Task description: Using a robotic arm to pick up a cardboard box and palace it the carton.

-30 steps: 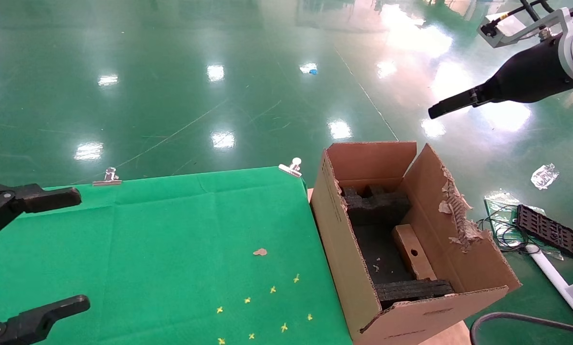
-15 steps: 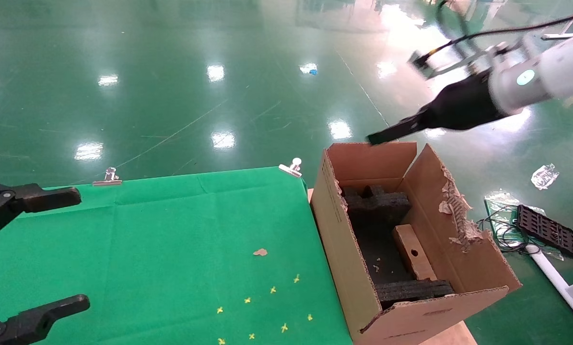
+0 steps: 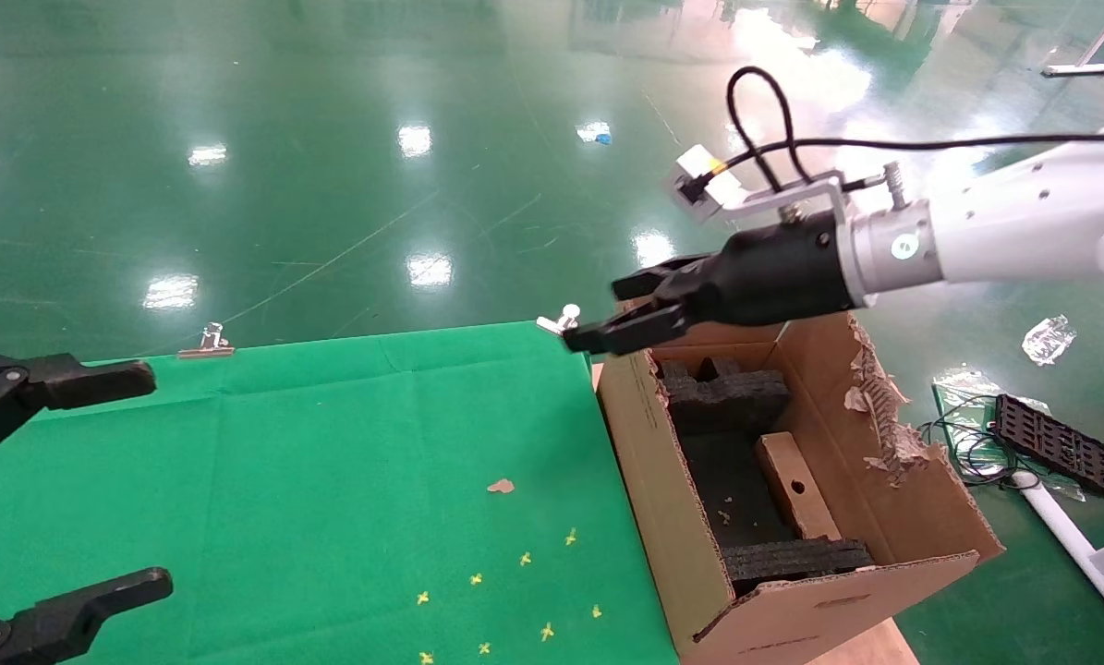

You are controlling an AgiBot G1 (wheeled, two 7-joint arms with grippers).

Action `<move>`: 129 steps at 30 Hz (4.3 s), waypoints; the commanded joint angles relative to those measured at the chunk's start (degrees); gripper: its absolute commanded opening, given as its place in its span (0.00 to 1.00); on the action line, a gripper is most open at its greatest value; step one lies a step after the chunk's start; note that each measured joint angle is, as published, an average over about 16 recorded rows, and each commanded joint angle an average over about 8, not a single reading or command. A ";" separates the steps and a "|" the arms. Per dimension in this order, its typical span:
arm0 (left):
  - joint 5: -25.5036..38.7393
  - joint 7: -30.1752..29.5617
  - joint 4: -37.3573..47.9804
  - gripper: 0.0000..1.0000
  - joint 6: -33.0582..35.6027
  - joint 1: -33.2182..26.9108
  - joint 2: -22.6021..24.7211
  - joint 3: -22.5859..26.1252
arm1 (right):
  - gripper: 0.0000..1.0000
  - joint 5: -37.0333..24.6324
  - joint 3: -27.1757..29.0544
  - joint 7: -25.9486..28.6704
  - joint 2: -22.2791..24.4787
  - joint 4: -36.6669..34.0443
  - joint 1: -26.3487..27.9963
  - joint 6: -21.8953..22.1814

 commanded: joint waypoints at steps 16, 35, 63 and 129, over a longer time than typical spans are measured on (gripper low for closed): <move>-0.03 0.02 0.00 1.00 -0.02 -0.01 -0.02 0.05 | 1.00 11.31 18.92 -10.44 2.87 15.77 -18.70 -3.52; -0.07 0.05 0.00 1.00 -0.05 -0.02 -0.04 0.10 | 1.00 23.63 39.55 -21.70 5.97 32.95 -39.13 -7.33; -0.09 0.05 0.01 1.00 -0.06 -0.01 -0.05 0.10 | 1.00 23.75 39.64 -21.78 6.04 33.01 -39.20 -7.36; -0.08 0.05 0.01 1.00 -0.06 -0.01 -0.05 0.10 | 1.00 23.46 39.24 -21.64 5.96 32.69 -38.78 -7.27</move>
